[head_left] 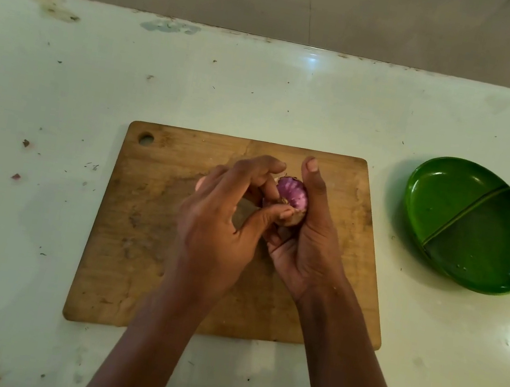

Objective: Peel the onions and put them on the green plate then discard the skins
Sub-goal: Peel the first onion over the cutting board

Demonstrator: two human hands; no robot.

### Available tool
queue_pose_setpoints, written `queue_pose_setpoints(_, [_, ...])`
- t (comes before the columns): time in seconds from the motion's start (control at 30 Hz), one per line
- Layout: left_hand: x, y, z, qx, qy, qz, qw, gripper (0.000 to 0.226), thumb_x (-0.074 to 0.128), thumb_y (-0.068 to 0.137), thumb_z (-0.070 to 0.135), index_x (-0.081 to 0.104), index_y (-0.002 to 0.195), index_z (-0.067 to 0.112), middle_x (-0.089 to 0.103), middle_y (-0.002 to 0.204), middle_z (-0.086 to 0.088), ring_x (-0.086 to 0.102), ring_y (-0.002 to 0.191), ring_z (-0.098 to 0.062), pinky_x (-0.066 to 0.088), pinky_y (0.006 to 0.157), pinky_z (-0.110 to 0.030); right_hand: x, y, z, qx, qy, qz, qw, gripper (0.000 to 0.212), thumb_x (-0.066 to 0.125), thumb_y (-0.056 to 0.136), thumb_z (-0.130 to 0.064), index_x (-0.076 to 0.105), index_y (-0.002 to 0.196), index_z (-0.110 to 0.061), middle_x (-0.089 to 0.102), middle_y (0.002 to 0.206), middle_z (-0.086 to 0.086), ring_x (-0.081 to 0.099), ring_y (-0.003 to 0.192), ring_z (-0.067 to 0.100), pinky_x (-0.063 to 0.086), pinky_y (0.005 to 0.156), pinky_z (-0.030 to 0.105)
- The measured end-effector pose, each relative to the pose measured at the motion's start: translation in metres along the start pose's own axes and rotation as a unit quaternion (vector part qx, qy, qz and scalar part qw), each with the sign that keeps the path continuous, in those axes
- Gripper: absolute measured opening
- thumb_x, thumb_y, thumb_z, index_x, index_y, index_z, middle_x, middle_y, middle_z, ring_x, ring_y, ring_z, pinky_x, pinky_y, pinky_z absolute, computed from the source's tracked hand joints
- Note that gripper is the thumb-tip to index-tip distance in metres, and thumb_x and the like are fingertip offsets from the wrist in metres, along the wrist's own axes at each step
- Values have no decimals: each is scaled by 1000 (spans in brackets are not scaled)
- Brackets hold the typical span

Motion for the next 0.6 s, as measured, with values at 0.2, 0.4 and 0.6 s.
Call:
queue_pose_setpoints(0.2, [1, -2, -6, -16, -10, -10, 1000, 36, 69, 80, 23, 52, 113, 23, 63, 88, 9, 62, 84, -5, 55, 75, -40, 0, 0, -1, -3, -31, 12, 999, 40, 61, 77, -45, 60, 83, -6, 56, 61, 6, 51, 43, 6, 42, 41, 17])
queue_pose_setpoints(0.4, [7, -2, -3, -14, -10, -29, 999, 25, 58, 86, 25, 49, 109, 24, 59, 86, 5, 61, 80, -12, 53, 69, -32, 3, -3, -1, 3, -23, 8, 1000, 38, 61, 75, -45, 60, 78, -7, 61, 56, 1, 57, 44, 6, 45, 43, 16])
queue_pose_setpoints(0.6, [6, -4, 1, -5, -4, -17, 1000, 10, 50, 89, 21, 46, 97, 24, 53, 90, 9, 57, 82, -11, 51, 66, -31, 6, -2, 2, 15, 12, 6, 1000, 37, 62, 77, -42, 62, 83, -6, 66, 65, 6, 63, 55, 12, 53, 51, 21])
Point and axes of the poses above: each hand's wrist, its own y-axis towards the middle knuckle, its own x-axis out of the palm, z = x × y, the point moved 8 cm from there along y, towards the middle knuckle
